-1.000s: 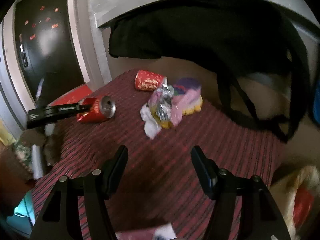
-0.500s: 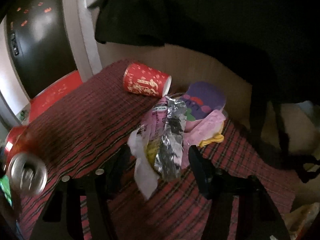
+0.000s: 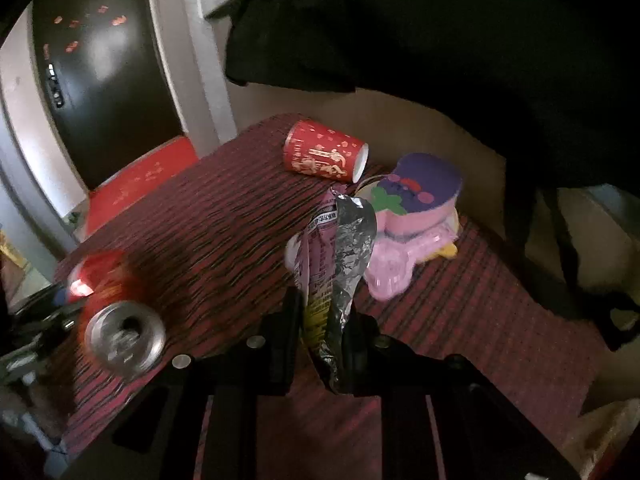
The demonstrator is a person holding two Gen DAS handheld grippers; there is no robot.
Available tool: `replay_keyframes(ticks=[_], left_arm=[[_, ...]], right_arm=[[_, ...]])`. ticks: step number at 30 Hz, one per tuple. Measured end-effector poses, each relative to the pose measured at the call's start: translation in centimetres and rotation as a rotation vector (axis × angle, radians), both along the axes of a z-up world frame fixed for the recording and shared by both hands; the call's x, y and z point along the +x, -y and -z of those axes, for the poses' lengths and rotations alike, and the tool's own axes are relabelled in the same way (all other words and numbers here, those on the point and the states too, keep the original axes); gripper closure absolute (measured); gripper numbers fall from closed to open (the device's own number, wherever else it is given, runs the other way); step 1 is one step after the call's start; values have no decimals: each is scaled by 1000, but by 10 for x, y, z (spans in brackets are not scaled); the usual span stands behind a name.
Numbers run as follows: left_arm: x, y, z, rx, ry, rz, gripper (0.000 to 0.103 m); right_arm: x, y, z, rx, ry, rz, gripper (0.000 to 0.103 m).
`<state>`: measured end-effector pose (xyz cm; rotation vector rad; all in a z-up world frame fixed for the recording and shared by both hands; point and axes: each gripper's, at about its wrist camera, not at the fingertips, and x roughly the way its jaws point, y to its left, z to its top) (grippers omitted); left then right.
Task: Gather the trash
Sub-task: 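Grasp the crushed red can with the left tool while the right tool grasps the silver wrapper, then carry the red can and silver wrapper over the trash bin with both tools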
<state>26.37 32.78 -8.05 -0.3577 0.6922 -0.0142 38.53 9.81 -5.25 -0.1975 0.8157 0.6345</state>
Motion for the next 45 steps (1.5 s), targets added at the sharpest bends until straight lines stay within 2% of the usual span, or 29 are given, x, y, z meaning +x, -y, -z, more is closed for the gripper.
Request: replay_keyframes(ticks=[5, 11, 20, 30, 45], left_arm=[[-3, 21, -8, 31, 23, 28, 52], [-11, 51, -24, 103, 62, 58, 52], [-20, 87, -44, 164, 95, 84, 52], [-27, 136, -67, 227, 151, 128, 52], [-33, 203, -95, 263, 211, 191, 52]], right_arm=[[-29, 26, -12, 12, 28, 12, 86], [-57, 53, -14, 33, 54, 41, 86], [-84, 87, -24, 83, 108, 71, 86], [-97, 127, -33, 140, 136, 121, 86], [-113, 190, -46, 178, 202, 195, 86]])
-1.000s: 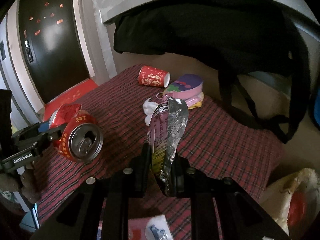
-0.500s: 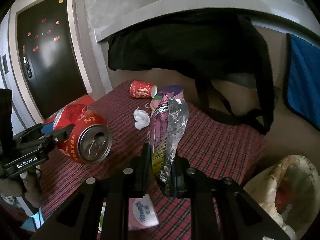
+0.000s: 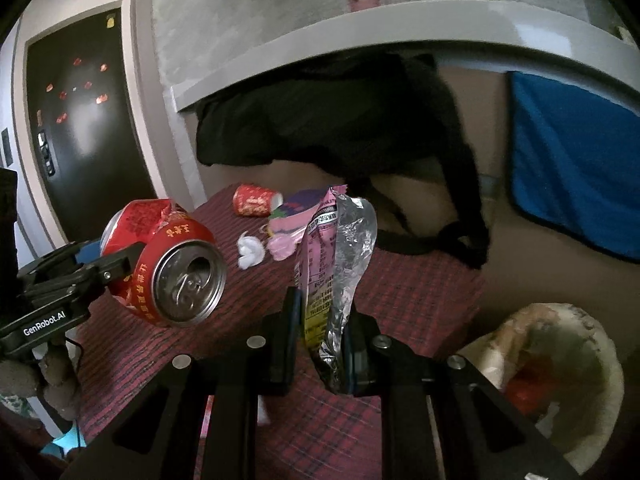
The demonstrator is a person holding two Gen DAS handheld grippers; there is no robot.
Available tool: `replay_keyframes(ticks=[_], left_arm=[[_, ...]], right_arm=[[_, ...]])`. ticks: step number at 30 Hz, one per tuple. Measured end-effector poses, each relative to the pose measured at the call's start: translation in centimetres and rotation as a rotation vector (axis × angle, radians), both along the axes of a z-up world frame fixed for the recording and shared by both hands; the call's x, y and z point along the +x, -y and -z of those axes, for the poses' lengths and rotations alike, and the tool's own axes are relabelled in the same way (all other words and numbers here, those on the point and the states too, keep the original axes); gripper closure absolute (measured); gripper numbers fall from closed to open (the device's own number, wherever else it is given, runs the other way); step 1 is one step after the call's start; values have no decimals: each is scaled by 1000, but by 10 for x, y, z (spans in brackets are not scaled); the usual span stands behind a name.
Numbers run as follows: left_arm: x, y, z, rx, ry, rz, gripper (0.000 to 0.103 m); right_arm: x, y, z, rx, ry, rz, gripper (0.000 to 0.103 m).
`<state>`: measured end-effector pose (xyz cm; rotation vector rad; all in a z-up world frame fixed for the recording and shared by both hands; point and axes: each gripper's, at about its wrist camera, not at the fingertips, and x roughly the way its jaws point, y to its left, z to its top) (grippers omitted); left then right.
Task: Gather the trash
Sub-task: 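Carry the red can and silver wrapper over the trash bin with both tools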
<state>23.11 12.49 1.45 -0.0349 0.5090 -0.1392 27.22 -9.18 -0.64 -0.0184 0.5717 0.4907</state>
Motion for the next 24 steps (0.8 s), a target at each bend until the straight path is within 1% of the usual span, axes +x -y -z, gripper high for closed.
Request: replay_keyframes(ticks=[5, 11, 14, 17, 21, 24], left_arm=[[6, 36, -6, 9, 6, 50, 52], [20, 89, -9, 10, 0, 139, 52], [30, 117, -6, 11, -10, 190, 52], [43, 144, -1, -15, -35, 243, 52], [56, 177, 8, -44, -73, 302, 52], [63, 200, 16, -30, -90, 329, 52]], right_arm=[[-6, 41, -6, 13, 23, 64, 86], [-13, 106, -9, 29, 37, 185, 86], [-16, 137, -8, 37, 35, 247, 86], [-18, 163, -5, 41, 34, 297, 86], [-21, 188, 0, 46, 32, 345, 86], [-22, 199, 5, 47, 30, 369, 86]])
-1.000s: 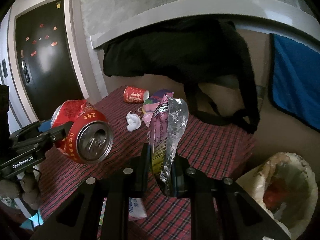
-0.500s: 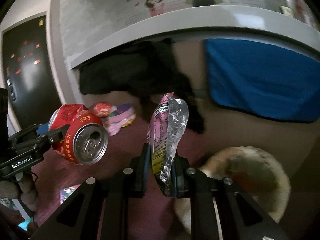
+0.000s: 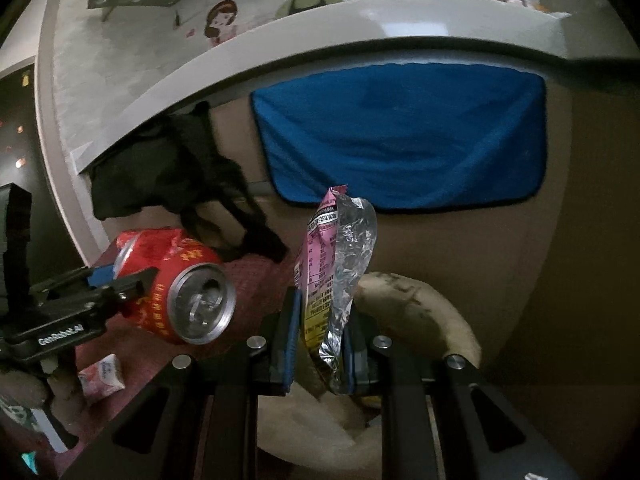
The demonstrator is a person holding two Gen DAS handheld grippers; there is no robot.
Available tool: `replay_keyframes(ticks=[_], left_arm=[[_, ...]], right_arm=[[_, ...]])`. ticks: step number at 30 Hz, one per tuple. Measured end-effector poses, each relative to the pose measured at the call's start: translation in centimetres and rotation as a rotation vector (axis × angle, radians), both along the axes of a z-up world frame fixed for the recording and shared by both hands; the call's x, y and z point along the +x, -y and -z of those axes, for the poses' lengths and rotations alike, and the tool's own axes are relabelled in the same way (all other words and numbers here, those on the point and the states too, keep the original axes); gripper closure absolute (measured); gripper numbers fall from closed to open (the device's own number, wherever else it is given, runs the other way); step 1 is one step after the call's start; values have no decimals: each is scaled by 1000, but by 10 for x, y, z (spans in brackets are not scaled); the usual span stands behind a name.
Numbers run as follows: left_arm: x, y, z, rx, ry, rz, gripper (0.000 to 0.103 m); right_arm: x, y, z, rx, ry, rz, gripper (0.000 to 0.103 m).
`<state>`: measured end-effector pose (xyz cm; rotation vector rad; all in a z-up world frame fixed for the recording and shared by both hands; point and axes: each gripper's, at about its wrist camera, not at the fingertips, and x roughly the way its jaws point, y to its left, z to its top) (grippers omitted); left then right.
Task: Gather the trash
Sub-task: 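Carry the red can and silver wrapper over the trash bin with both tools, then open both tools to drop the can and wrapper into the bin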
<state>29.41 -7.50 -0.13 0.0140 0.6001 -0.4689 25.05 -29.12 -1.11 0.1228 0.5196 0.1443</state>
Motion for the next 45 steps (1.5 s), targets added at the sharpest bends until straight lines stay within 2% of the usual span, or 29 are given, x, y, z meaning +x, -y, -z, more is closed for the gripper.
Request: replay_keyframes(ticks=[5, 6, 9, 35, 38, 40, 43, 45], left_arm=[[12, 21, 11, 1, -28, 10, 52], [13, 24, 13, 8, -4, 3, 52], [15, 31, 19, 17, -1, 6, 52], [33, 52, 35, 6, -53, 28, 52], [42, 50, 39, -54, -99, 69, 52], [50, 48, 44, -77, -155, 84, 52], [55, 42, 44, -110, -188, 77, 48], [56, 38, 41, -134, -189, 80, 46]], right_arm=[[2, 13, 6, 20, -6, 23, 86], [3, 17, 7, 28, -7, 27, 86], [8, 24, 8, 46, -5, 36, 86], [20, 40, 28, 75, -52, 37, 85], [23, 45, 33, 92, -51, 40, 77], [25, 48, 37, 105, -59, 59, 51], [28, 53, 42, 147, -83, 62, 49], [27, 53, 42, 140, -89, 74, 49]])
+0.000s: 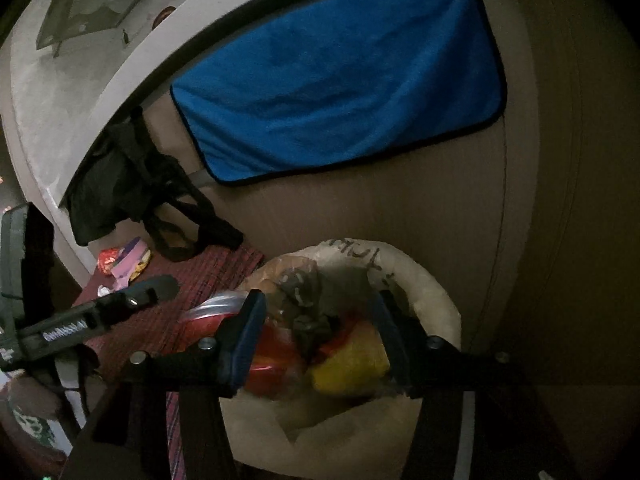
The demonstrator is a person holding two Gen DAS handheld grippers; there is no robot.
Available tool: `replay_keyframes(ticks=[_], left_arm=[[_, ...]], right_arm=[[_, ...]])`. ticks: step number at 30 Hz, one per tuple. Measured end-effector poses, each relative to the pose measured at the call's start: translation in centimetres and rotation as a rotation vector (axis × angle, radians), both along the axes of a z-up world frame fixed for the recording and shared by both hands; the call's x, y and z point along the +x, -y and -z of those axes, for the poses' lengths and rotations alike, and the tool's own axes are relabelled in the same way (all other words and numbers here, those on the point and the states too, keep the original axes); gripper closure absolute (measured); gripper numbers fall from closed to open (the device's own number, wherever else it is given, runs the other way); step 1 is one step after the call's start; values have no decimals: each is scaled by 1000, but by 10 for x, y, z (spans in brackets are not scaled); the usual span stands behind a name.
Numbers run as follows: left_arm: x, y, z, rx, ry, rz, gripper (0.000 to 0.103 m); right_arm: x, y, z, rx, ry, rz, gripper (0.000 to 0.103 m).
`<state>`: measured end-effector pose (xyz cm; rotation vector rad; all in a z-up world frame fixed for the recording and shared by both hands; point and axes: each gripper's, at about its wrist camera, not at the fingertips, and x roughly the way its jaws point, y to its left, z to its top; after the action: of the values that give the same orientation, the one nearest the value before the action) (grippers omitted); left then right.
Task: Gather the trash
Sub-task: 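Open both tools to drop the can and wrapper into the bin, then move both tools back over the bed toward the remaining trash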
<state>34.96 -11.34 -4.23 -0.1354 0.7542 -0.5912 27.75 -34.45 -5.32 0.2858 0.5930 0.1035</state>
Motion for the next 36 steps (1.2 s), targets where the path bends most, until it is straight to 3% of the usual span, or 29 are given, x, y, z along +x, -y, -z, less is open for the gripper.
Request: replay_keyframes(ticks=[5, 10, 16, 24, 30, 36], left_arm=[[-5, -19, -16, -32, 30, -50, 46], [-25, -57, -34, -10, 98, -121, 46], [-64, -131, -59, 7, 170, -209, 46], [-109, -250, -87, 51, 206, -337, 46], [-118, -333, -95, 53, 209, -500, 46], [-98, -384, -88, 97, 224, -548, 46]], right_arm=[[-9, -8, -9, -14, 11, 1, 49], [-24, -32, -23, -52, 48, -18, 49], [-42, -77, -39, -37, 99, -90, 49], [-59, -151, -43, 5, 73, -238, 49], [-48, -204, -51, -36, 48, -292, 49], [-21, -260, -62, -91, 71, -354, 46]])
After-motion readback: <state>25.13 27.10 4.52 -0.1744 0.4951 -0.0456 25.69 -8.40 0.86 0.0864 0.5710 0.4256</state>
